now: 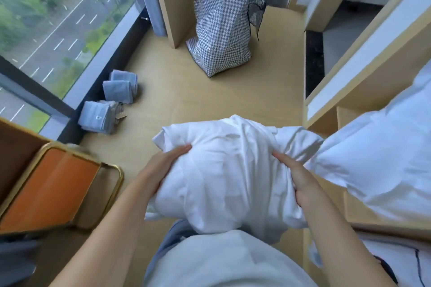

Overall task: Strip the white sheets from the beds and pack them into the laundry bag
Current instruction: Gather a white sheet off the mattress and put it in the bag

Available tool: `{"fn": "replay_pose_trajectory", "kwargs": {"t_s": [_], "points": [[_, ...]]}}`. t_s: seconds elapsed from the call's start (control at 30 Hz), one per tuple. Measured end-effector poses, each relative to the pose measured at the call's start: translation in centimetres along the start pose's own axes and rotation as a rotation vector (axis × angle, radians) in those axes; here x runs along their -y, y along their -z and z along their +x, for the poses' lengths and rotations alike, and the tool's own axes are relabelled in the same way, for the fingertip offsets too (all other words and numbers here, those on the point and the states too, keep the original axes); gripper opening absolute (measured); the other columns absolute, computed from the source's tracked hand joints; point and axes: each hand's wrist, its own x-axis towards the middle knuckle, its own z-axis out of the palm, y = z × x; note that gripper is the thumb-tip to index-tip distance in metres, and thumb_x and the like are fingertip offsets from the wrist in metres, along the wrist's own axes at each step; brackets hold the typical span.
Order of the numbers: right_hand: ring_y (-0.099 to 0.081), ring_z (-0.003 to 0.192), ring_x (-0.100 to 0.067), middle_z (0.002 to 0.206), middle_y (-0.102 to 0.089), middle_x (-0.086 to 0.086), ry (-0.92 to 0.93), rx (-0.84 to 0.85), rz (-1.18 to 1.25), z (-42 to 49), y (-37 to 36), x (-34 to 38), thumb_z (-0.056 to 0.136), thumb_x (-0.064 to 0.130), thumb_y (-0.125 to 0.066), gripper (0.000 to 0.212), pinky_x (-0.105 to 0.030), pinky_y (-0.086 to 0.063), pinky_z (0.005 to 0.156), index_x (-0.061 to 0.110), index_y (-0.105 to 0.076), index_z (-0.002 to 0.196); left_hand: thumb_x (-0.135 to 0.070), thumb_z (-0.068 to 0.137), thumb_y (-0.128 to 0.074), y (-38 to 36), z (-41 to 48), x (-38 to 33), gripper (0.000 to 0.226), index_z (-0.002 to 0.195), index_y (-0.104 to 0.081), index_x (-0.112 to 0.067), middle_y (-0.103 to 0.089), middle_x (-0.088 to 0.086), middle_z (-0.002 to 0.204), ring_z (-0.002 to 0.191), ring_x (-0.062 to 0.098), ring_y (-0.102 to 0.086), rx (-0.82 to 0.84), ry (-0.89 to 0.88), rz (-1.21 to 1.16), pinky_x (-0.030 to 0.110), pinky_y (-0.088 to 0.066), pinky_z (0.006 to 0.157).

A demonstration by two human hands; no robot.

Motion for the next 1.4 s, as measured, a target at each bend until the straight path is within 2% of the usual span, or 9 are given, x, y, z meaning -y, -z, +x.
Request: {"fn": "replay_pose_trajectory", "kwargs": {"t_s": [0.1,0.23,0.37,0.47,0.6,0.77,1.13,1.3,1.4], "points": [[-0.071,0.09,-0.03,0.097,-0.074,-0.011,-0.006,-0.04,0.005,5.0,-1.8,7.2,0.065,0.042,-0.079,0.053,-0.04,-0.053,0.084,0.013,-0.071,0.108,-0.048,0.068,-0.079,-2.3,6.1,-8.0,0.051,0.108,-0.067,-0.017,-0.075,0.005,0.094,0.085,0.026,-0.073,0.065,0.009,0.042,0.042,-0.054,0.086],[-0.07,0.093,-0.031,0.097,-0.074,-0.01,0.004,-0.09,0.05,10.7,-2.8,16.9,0.067,0.044,-0.078,0.051,-0.042,-0.051,0.089,0.015,-0.07,0.109,-0.038,0.079,-0.073,-6.4,13.2,-18.6,0.035,0.104,-0.067,-0.015,-0.076,0.005,0.091,0.079,0.023,-0.073,0.14,-0.027,0.059,0.029,-0.054,0.061],[-0.069,0.093,-0.031,0.097,-0.074,-0.009,0.015,-0.116,0.08,17.1,-3.0,25.2,0.058,0.047,-0.081,0.061,-0.042,-0.051,0.087,0.017,-0.069,0.11,-0.037,0.078,-0.075,-10.9,20.7,-27.2,0.033,0.104,-0.066,-0.017,-0.076,0.005,0.09,0.079,0.022,-0.073,0.158,-0.044,0.074,0.029,-0.054,0.059],[-0.069,0.091,-0.03,0.093,-0.075,-0.008,0.016,-0.115,0.08,23.2,-3.3,32.2,0.065,0.045,-0.079,0.051,-0.038,-0.052,0.078,0.016,-0.07,0.106,-0.037,0.077,-0.076,-14.2,27.2,-32.9,0.039,0.109,-0.065,-0.015,-0.075,0.007,0.094,0.083,0.026,-0.073,0.166,-0.049,0.062,0.031,-0.055,0.063],[-0.069,0.095,-0.031,0.098,-0.074,-0.008,-0.002,-0.091,0.029,31.0,-3.6,43.1,0.066,0.047,-0.08,0.054,-0.043,-0.049,0.092,0.017,-0.07,0.11,-0.04,0.073,-0.078,-18.6,34.9,-40.7,0.047,0.111,-0.064,-0.015,-0.075,0.007,0.095,0.084,0.026,-0.073,0.105,-0.054,0.031,0.034,-0.056,0.07],[-0.068,0.094,-0.031,0.096,-0.075,-0.009,0.01,-0.077,-0.048,39.3,-5.3,56.4,0.064,0.045,-0.081,0.053,-0.043,-0.049,0.093,0.016,-0.07,0.107,-0.043,0.067,-0.082,-22.4,43.2,-50.5,0.06,0.115,-0.064,-0.013,-0.074,0.009,0.1,0.089,0.029,-0.072,0.096,-0.06,-0.036,0.045,-0.056,0.085],[-0.067,0.094,-0.032,0.096,-0.074,-0.009,0.015,-0.097,-0.11,58.8,-14.2,80.8,0.067,0.046,-0.078,0.051,-0.041,-0.05,0.084,0.016,-0.069,0.107,-0.048,0.061,-0.085,-26.8,64.9,-73.1,0.066,0.115,-0.066,-0.014,-0.074,0.008,0.101,0.09,0.03,-0.072,0.099,-0.071,-0.085,0.048,-0.054,0.09],[-0.065,0.088,-0.028,0.092,-0.072,-0.008,0.037,-0.102,-0.12,64.5,-16.6,92.1,0.079,0.042,-0.072,0.029,-0.037,-0.048,0.071,0.018,-0.068,0.094,-0.051,0.055,-0.086,-30.0,72.2,-83.5,0.074,0.114,-0.067,-0.012,-0.074,0.011,0.1,0.089,0.033,-0.071,0.139,-0.042,-0.088,0.05,-0.054,0.088],[-0.065,0.09,-0.029,0.095,-0.071,-0.008,0.031,-0.092,-0.154,68.2,-17.8,97.5,0.078,0.043,-0.072,0.032,-0.037,-0.047,0.071,0.018,-0.067,0.096,-0.054,0.056,-0.084,-31.4,76.2,-87.7,0.072,0.114,-0.068,-0.013,-0.073,0.012,0.101,0.091,0.034,-0.071,0.154,-0.002,-0.092,0.05,-0.054,0.089]]}}
